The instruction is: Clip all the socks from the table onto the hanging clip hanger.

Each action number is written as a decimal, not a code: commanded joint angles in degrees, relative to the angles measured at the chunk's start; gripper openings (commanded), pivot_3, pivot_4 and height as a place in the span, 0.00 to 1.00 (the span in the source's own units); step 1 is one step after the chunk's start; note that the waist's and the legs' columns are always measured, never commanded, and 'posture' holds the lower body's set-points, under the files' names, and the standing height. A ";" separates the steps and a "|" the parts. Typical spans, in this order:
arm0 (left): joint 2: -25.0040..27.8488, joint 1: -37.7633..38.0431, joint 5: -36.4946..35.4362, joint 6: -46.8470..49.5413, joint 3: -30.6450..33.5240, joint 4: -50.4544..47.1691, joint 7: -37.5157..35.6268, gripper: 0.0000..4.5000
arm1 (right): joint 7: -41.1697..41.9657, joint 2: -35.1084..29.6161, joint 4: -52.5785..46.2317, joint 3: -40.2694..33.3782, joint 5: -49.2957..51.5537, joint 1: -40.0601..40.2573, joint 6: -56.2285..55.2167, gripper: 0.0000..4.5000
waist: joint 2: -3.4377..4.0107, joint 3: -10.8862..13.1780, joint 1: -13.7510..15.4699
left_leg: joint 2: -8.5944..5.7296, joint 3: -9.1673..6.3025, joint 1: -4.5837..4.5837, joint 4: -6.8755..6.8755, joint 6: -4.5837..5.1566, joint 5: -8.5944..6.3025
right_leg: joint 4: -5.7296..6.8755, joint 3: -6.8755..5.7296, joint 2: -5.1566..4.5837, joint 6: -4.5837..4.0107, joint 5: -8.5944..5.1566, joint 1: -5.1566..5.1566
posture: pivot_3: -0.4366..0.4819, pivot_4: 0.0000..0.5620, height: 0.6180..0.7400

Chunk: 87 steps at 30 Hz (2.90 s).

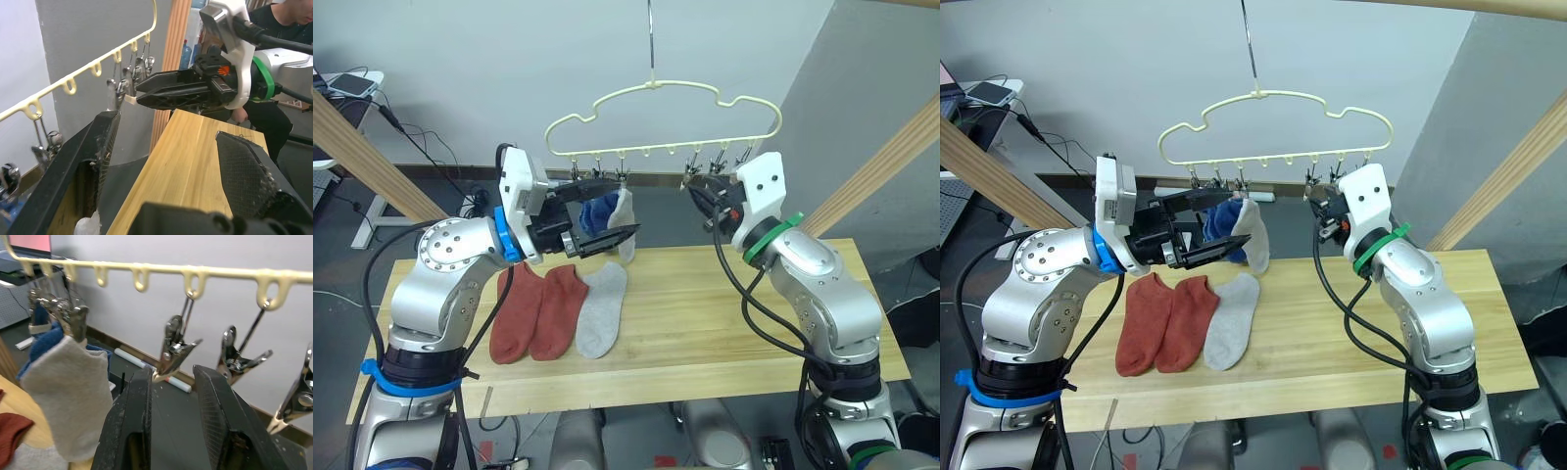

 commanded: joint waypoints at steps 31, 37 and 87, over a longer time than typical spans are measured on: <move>-1.21 -1.45 2.01 -2.60 -0.54 0.34 -1.04 0.78 | -2.71 5.36 5.42 -0.70 1.14 -5.95 -2.77 0.50 | 0.00 -0.01 -0.11 | 0.00 0.00 0.00 0.01 0.00 0.00 | 0.03 0.00 0.00 -0.01 0.01 0.00 | 0.21 0.49 0.93; -1.35 -1.43 2.28 -2.67 -0.53 0.45 -1.01 0.78 | -2.74 7.00 8.29 0.58 0.33 -7.62 -4.87 0.50 | 0.01 -0.01 -0.11 | 0.00 -0.01 0.00 0.01 0.00 0.00 | 0.04 -0.01 0.00 -0.01 0.01 0.00 | 0.21 0.49 0.93; -20.90 14.24 25.87 -6.67 -7.88 25.77 30.48 1.00 | -3.48 8.71 10.24 0.94 -0.24 -8.70 -6.65 0.01 | 0.03 -0.03 -0.08 | 0.00 0.00 0.00 0.05 0.05 0.02 | 0.11 -0.01 0.00 -0.06 0.06 -0.01 | 0.18 0.54 0.93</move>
